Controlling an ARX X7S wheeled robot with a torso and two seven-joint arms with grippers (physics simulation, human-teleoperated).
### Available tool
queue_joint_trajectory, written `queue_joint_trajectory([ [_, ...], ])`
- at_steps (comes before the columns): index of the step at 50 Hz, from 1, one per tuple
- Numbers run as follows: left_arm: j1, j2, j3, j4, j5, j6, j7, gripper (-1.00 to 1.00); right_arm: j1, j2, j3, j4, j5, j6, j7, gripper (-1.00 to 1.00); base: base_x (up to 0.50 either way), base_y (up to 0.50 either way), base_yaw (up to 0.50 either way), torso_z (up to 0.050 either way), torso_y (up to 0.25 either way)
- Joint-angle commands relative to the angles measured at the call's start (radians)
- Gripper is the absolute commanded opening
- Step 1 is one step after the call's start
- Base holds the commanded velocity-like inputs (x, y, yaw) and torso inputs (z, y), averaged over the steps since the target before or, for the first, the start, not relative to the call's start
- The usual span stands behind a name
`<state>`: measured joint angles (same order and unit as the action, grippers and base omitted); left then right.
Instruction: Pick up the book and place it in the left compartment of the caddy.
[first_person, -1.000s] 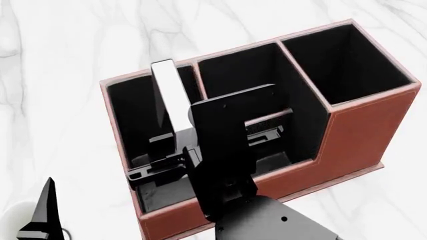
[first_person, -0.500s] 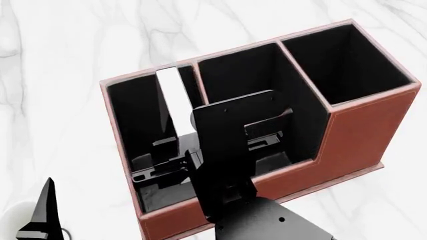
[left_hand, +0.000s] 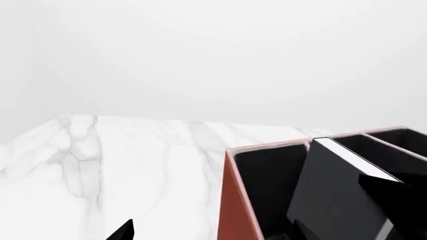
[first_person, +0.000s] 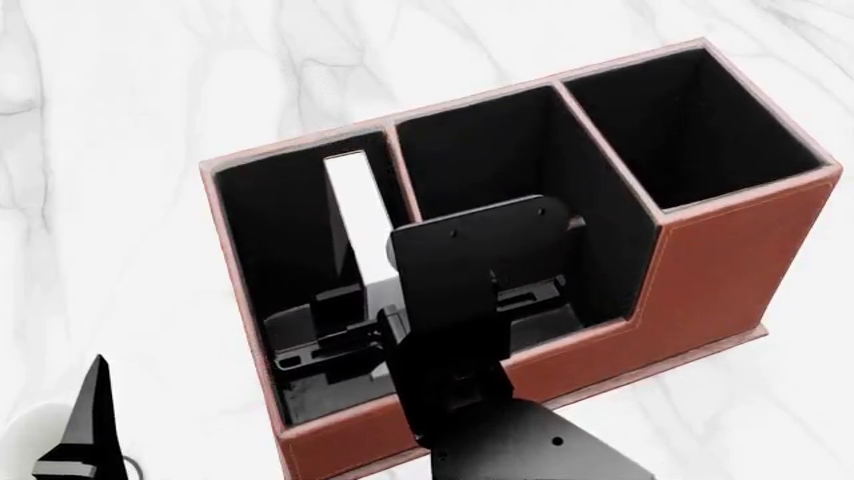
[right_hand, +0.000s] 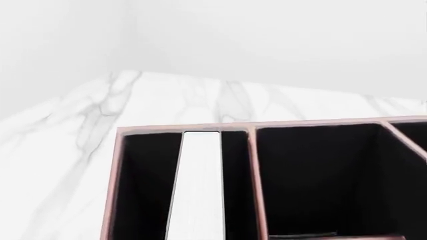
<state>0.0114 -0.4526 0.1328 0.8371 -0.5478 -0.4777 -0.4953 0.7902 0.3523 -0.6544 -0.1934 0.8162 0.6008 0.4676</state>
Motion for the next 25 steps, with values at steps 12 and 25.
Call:
queue_joint_trajectory([
  [12, 0.007, 0.015, -0.026, 0.007, 0.007, 0.040, 0.017, 1.00, 0.011, -0.051, 0.003, 0.102, -0.107, -0.067, -0.084, -1.00, 0.00, 0.00, 0.00, 0.000, 0.002],
  [25, 0.008, 0.011, -0.028, 0.002, 0.005, 0.051, 0.017, 1.00, 0.023, -0.065, -0.011, 0.131, -0.117, -0.078, -0.097, -1.00, 0.00, 0.00, 0.00, 0.001, 0.002],
])
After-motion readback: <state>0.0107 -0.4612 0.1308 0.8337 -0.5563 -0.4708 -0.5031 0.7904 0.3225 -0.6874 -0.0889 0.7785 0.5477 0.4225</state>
